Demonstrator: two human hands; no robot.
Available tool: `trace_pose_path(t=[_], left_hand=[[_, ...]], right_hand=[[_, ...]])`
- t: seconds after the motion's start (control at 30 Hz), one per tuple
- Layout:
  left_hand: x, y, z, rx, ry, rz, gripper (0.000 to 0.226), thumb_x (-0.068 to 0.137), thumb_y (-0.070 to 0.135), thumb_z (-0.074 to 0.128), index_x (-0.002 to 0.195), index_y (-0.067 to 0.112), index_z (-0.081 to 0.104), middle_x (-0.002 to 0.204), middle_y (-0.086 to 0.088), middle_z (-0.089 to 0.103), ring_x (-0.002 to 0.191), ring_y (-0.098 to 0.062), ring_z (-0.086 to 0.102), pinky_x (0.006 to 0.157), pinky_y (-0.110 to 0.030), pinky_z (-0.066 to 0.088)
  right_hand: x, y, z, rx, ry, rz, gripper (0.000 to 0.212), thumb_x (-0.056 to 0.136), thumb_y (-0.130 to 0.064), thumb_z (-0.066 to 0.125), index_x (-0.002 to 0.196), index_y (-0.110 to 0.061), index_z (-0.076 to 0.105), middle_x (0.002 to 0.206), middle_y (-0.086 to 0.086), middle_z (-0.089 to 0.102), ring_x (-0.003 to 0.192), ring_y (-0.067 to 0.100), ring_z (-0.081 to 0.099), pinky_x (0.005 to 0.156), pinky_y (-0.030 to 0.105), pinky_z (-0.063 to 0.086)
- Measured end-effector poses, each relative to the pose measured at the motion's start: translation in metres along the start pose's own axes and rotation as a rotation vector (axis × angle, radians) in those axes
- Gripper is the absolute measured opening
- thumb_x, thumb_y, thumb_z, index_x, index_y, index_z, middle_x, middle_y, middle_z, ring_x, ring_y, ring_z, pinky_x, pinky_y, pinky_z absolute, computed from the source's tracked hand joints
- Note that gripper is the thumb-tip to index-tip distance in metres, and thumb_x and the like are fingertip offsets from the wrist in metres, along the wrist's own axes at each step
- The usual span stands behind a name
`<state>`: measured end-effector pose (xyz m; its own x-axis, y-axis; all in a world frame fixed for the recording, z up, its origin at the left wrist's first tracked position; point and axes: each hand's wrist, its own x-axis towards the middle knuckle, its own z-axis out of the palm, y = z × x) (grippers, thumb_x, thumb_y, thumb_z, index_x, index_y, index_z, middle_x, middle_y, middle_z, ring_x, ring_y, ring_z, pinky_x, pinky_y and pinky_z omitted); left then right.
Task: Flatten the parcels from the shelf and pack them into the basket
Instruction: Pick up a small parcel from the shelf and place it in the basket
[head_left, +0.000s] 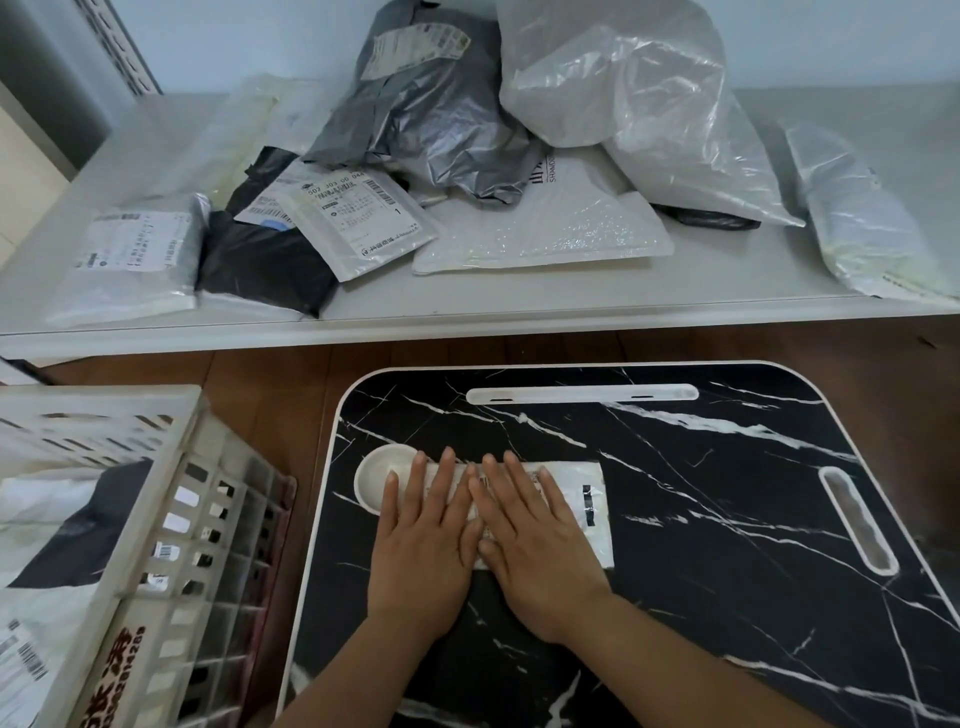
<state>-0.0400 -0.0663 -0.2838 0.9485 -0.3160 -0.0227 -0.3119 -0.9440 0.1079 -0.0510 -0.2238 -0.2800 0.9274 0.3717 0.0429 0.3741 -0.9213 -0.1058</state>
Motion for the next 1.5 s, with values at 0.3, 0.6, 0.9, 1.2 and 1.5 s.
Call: trace_pose_path(t=[0.3,0.6,0.9,1.2,1.5], left_hand=[[0.002,-0.006,-0.01,-0.022,-0.144,-0.002,0.054,0.103,0.046,0.008,0.146,0.022,0.029,0.153,-0.007,0.034,0.139,-0.029,0.036,0.11,-0.043,0.014],[0.004,0.002,-0.024,-0.08,-0.195,-0.01,0.088,0.059,0.063,-0.046,0.139,0.032,-0.028,0.152,0.006,-0.033,0.141,-0.019,-0.029,0.115,-0.038,-0.02],[0.015,-0.009,-0.044,-0.117,-0.439,0.056,0.117,0.051,0.093,-0.007,0.149,0.031,-0.02,0.143,0.008,-0.038,0.14,-0.018,-0.03,0.116,-0.041,-0.015],[-0.004,-0.008,-0.09,0.168,-0.414,0.138,0.057,0.095,0.018,0.043,0.149,0.016,0.025,0.154,-0.01,0.032,0.135,-0.027,0.041,0.106,-0.041,0.04],[-0.004,0.01,-0.144,-1.171,0.177,-0.701,0.06,0.093,0.013,0.056,0.148,0.015,0.033,0.137,-0.007,0.053,0.124,-0.026,0.052,0.1,-0.036,0.042]], right_hand=[[0.005,0.002,-0.011,0.012,-0.163,0.061,0.058,0.102,-0.044,0.021,0.153,-0.016,0.023,0.152,0.003,0.039,0.138,0.022,0.04,0.106,0.042,0.022],[-0.013,0.02,-0.024,0.107,-0.322,0.059,0.079,0.079,-0.075,-0.001,0.149,-0.04,-0.015,0.153,-0.001,-0.037,0.139,0.02,-0.037,0.113,0.042,-0.018],[-0.003,0.022,-0.035,0.08,-0.331,0.012,0.083,0.064,-0.08,-0.015,0.137,-0.044,-0.033,0.161,0.001,-0.015,0.145,0.029,-0.022,0.116,0.04,-0.013],[-0.017,0.012,-0.066,0.148,-0.48,0.071,0.093,0.091,-0.051,0.056,0.152,-0.033,-0.012,0.162,0.006,-0.012,0.148,0.027,-0.013,0.119,0.036,-0.004],[-0.008,-0.012,-0.125,0.064,-0.07,0.255,0.047,0.094,-0.007,0.042,0.139,-0.017,0.041,0.12,0.002,0.062,0.102,0.022,0.063,0.083,0.033,0.049]])
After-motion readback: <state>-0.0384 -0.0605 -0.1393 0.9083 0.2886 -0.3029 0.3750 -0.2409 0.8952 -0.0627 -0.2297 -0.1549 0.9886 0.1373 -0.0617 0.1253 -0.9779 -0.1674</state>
